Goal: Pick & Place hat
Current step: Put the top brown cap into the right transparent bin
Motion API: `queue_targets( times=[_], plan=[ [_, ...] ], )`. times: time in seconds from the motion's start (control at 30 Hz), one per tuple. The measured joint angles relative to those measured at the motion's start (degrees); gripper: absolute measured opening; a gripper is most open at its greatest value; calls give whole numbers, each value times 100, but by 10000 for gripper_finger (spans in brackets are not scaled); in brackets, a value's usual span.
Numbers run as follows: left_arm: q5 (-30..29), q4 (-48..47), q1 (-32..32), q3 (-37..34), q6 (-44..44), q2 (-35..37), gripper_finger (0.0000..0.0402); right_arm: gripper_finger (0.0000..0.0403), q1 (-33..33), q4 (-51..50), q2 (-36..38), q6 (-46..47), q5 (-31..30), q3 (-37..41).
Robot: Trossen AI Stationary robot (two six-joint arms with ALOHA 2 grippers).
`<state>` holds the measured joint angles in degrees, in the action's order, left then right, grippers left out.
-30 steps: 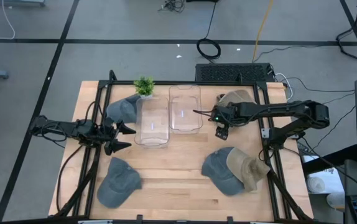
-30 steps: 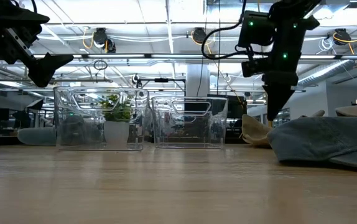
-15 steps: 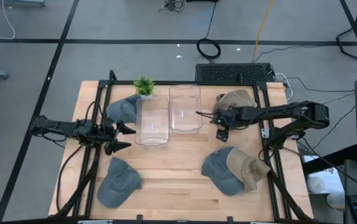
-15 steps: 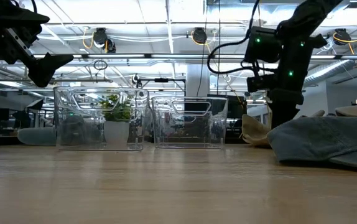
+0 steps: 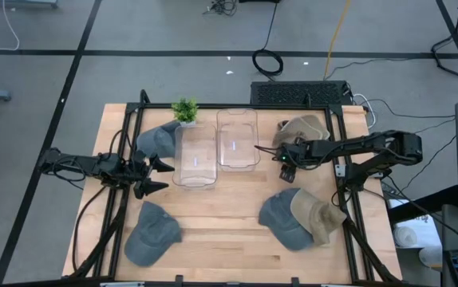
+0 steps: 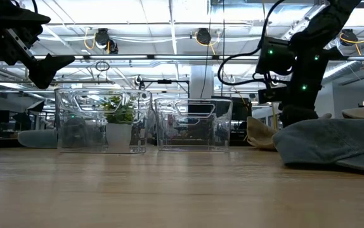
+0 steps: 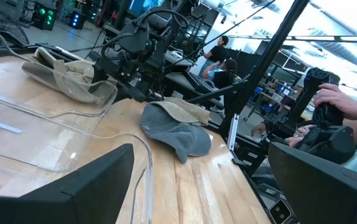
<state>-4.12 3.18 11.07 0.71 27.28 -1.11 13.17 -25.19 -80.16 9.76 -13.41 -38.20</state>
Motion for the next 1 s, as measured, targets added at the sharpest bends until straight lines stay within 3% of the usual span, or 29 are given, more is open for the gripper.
queue_targets(
  times=[0.4,0.73,1.0],
  plan=[
    [0,0,0,0,-1,1,381,19,2,52,0,-175,-31,0],
    [0,0,0,0,-1,1,381,5,-14,-270,117,-298,130,-193],
    [0,-2,0,0,-1,1,381,2,-46,-942,704,-705,-465,-789]
  ],
)
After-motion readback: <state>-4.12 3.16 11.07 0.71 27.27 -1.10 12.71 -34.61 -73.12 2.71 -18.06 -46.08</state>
